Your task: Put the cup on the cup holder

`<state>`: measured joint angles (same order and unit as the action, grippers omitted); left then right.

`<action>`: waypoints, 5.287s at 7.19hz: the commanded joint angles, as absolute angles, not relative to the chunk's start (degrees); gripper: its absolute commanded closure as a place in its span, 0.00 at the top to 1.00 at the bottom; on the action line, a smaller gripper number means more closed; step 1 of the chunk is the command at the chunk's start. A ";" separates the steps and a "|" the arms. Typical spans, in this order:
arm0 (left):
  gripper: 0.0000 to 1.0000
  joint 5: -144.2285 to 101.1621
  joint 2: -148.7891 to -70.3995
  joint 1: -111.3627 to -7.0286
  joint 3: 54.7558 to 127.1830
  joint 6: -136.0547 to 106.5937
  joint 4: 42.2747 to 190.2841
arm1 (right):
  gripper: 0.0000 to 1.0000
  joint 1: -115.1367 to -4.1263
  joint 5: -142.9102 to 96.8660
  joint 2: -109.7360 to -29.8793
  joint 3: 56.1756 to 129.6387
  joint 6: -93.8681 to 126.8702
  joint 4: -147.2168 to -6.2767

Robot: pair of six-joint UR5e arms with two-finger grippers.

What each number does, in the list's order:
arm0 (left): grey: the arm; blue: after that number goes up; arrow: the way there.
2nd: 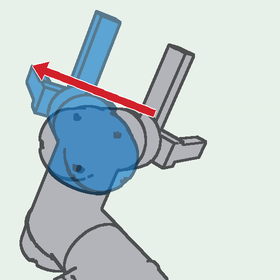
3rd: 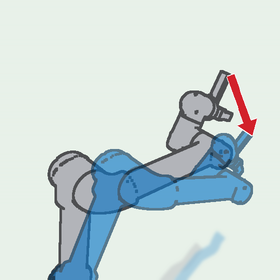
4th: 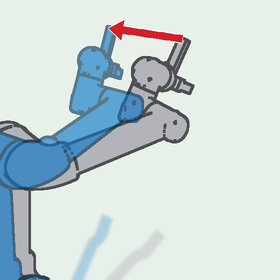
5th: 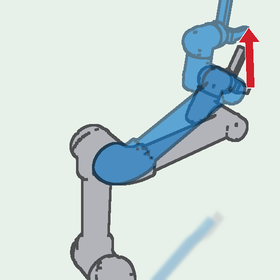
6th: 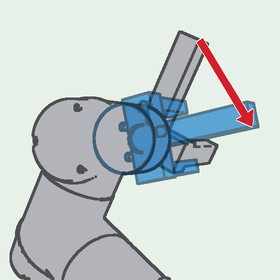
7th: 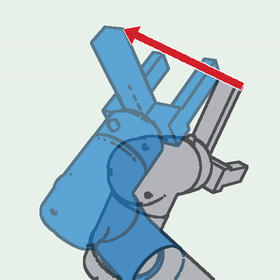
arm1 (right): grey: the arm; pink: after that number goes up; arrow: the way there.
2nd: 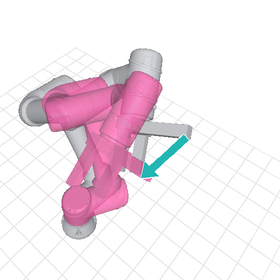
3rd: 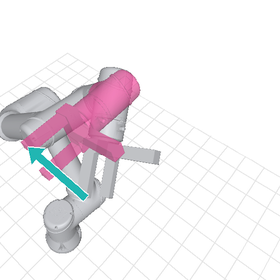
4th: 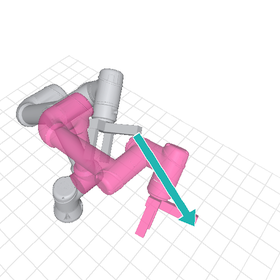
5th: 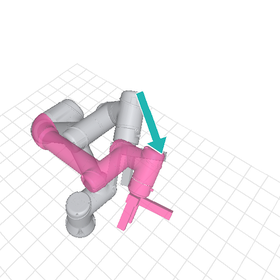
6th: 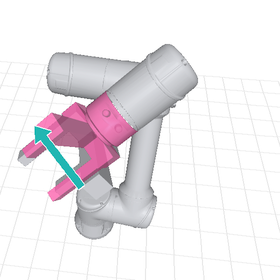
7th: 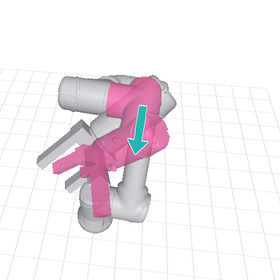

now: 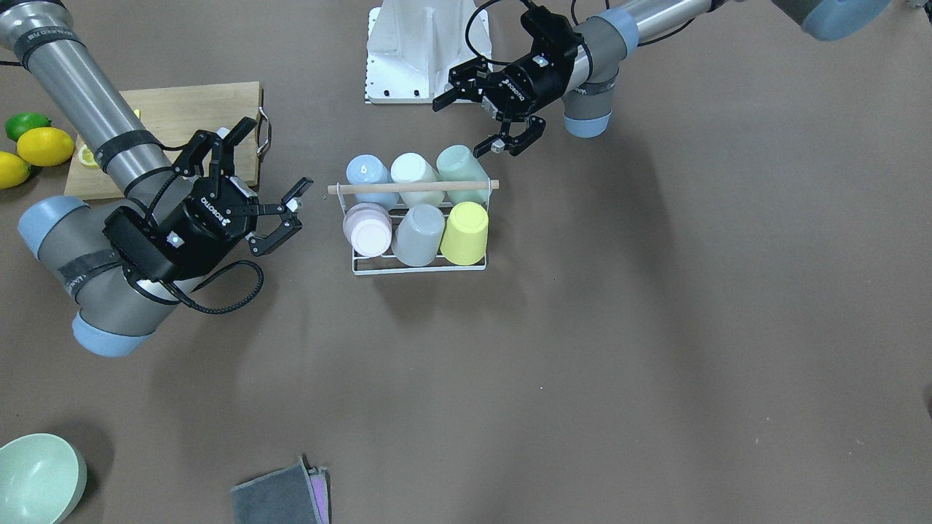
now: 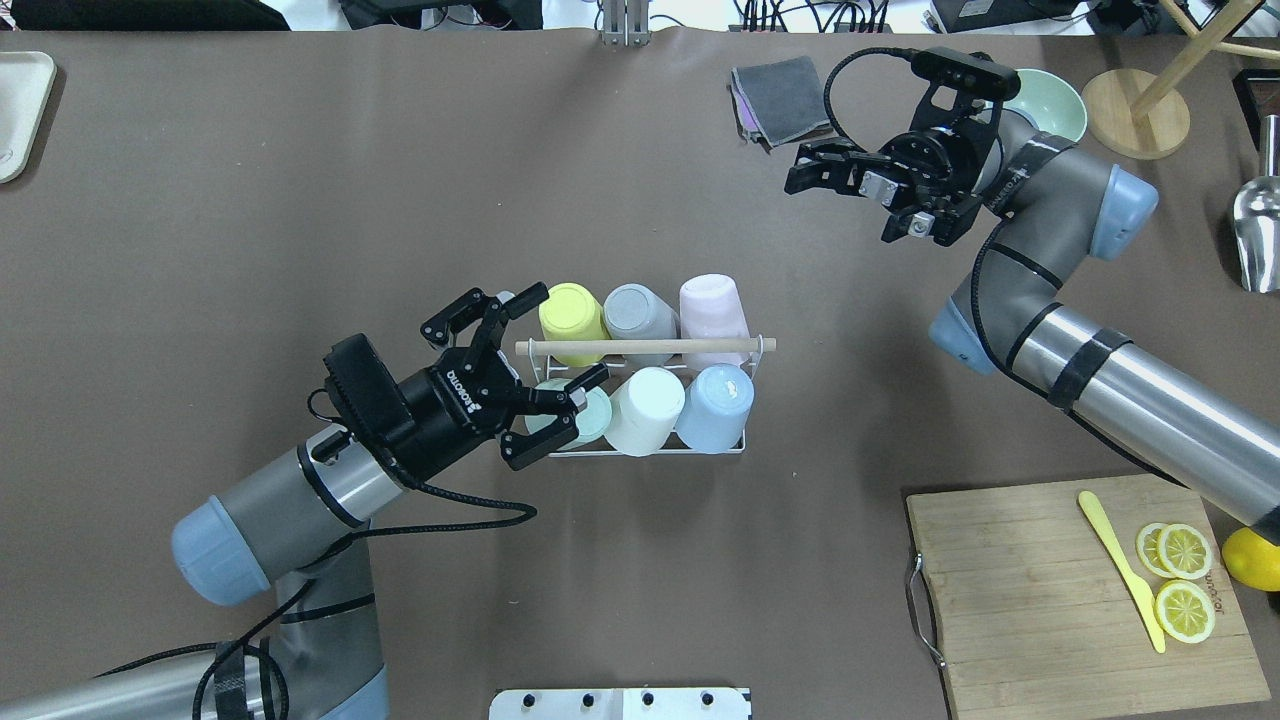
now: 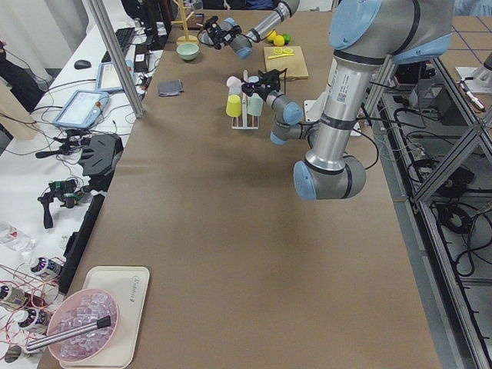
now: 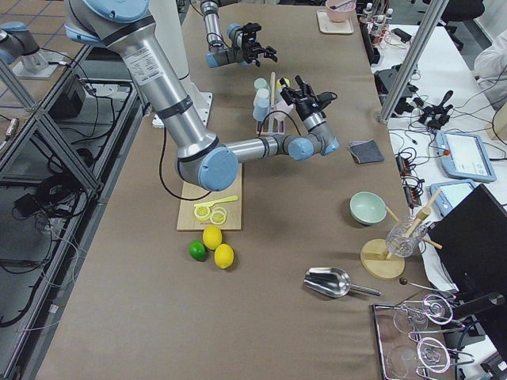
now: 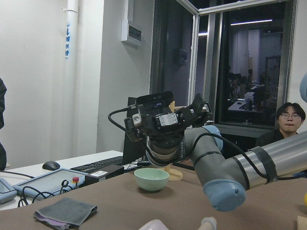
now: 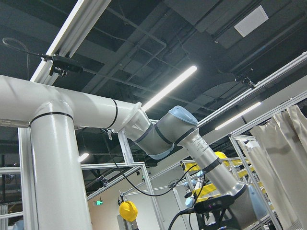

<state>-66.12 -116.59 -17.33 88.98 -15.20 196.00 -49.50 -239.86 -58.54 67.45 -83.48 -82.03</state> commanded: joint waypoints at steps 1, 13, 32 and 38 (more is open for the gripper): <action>0.97 -66.36 -115.58 -20.73 93.32 -15.12 192.60 | 0.98 -49.75 -236.98 -64.66 77.21 -73.96 -85.76; 0.97 -92.67 -109.35 -54.63 97.74 -13.97 115.75 | 0.99 -62.75 -189.16 -79.89 104.24 -52.30 -149.45; 0.97 -140.80 -89.64 -89.65 90.79 -15.29 85.69 | 0.96 -80.57 -137.02 -96.59 100.37 1.23 -95.65; 0.97 -136.41 -92.20 -89.03 92.02 -17.76 85.25 | 0.98 -88.94 -134.03 -95.54 102.66 5.27 -95.54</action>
